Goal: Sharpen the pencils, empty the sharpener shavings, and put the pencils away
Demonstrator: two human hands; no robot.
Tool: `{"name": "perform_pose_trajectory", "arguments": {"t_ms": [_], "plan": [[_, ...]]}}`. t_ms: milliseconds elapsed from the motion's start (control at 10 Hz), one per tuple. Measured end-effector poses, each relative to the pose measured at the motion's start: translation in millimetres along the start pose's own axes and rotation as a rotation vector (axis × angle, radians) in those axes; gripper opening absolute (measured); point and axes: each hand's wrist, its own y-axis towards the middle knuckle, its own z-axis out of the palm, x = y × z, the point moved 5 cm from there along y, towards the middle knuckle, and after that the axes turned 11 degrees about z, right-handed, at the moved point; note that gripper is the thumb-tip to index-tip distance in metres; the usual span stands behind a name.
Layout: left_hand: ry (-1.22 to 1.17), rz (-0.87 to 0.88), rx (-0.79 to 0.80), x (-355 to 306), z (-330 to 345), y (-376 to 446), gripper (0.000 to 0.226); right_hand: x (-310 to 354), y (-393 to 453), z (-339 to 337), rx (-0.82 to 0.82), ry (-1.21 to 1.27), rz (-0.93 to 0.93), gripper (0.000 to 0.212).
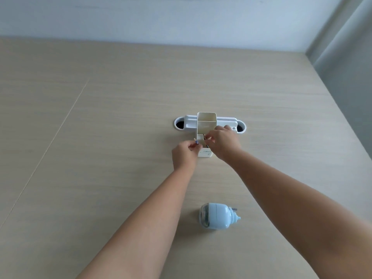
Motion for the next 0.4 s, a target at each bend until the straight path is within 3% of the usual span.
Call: {"name": "perform_pose_trajectory", "arguments": {"t_ms": [300,400], "plan": [[-0.042,-0.018,-0.064,1.2,-2.7,-7.9,0.020,8.5,6.8,18.2,0.024,-0.108,-0.040,0.028],[-0.074,-0.053,-0.091,4.7,-6.2,-10.8,0.022,-1.0,3.1,15.5,-0.020,-0.041,-0.012,0.029]]}}
